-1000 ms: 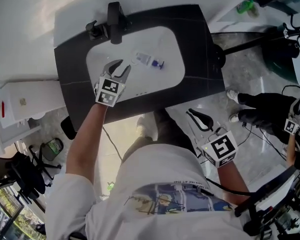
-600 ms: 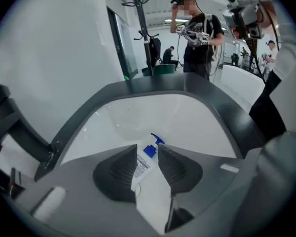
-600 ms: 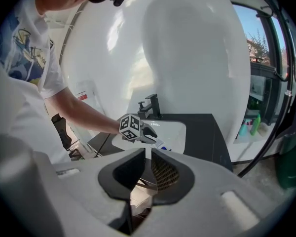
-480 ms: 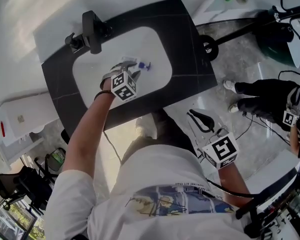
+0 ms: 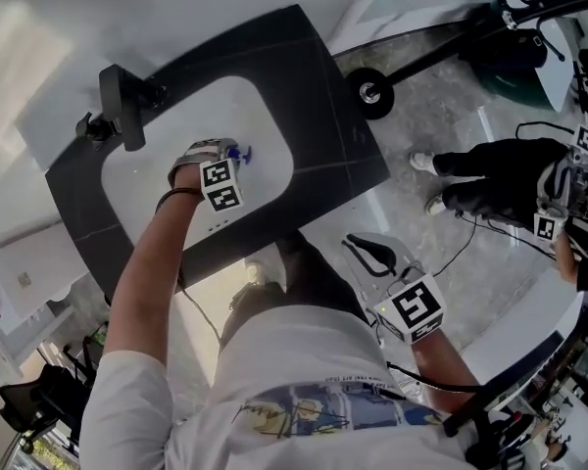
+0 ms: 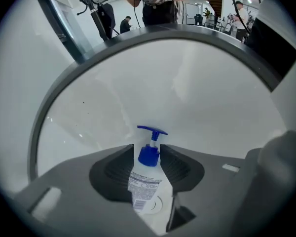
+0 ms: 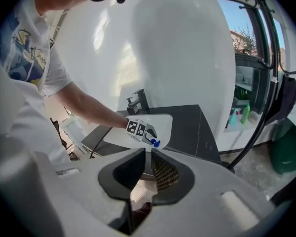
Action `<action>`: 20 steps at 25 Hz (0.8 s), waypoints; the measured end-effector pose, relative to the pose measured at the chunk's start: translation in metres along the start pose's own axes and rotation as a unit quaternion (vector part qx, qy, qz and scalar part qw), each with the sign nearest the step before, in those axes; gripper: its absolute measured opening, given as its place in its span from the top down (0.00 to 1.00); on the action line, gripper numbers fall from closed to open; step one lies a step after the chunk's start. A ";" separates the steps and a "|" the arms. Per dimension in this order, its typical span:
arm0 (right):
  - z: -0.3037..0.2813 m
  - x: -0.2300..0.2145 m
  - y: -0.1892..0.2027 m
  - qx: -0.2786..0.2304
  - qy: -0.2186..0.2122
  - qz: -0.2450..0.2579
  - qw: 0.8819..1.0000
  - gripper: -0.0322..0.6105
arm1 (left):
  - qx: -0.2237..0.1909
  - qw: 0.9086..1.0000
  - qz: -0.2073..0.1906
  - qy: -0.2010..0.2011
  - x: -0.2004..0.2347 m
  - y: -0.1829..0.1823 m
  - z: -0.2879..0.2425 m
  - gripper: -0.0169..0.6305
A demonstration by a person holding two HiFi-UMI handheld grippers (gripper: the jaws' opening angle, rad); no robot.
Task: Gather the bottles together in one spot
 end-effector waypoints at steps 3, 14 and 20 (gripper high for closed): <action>-0.001 -0.001 -0.001 -0.001 -0.001 -0.006 1.000 0.89 | 0.028 0.999 -0.019 0.035 -0.007 0.005 -0.010 0.72; 0.003 -0.008 -0.003 -0.002 0.003 -0.010 1.000 0.89 | 0.031 0.999 0.009 0.019 -0.002 0.001 -0.004 0.78; -0.001 -0.005 -0.016 -0.012 -0.019 0.009 1.000 0.89 | -0.044 0.994 0.079 -0.067 0.020 -0.018 0.039 0.82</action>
Point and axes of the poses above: the fingertips, and each gripper's own axes: z backward along the fingers, x to its left, y out of its underside, the point moved 3 cm from there along z, backward along the fingers, and after that the axes turned 5 degrees about -x, right-handed, at the moved point
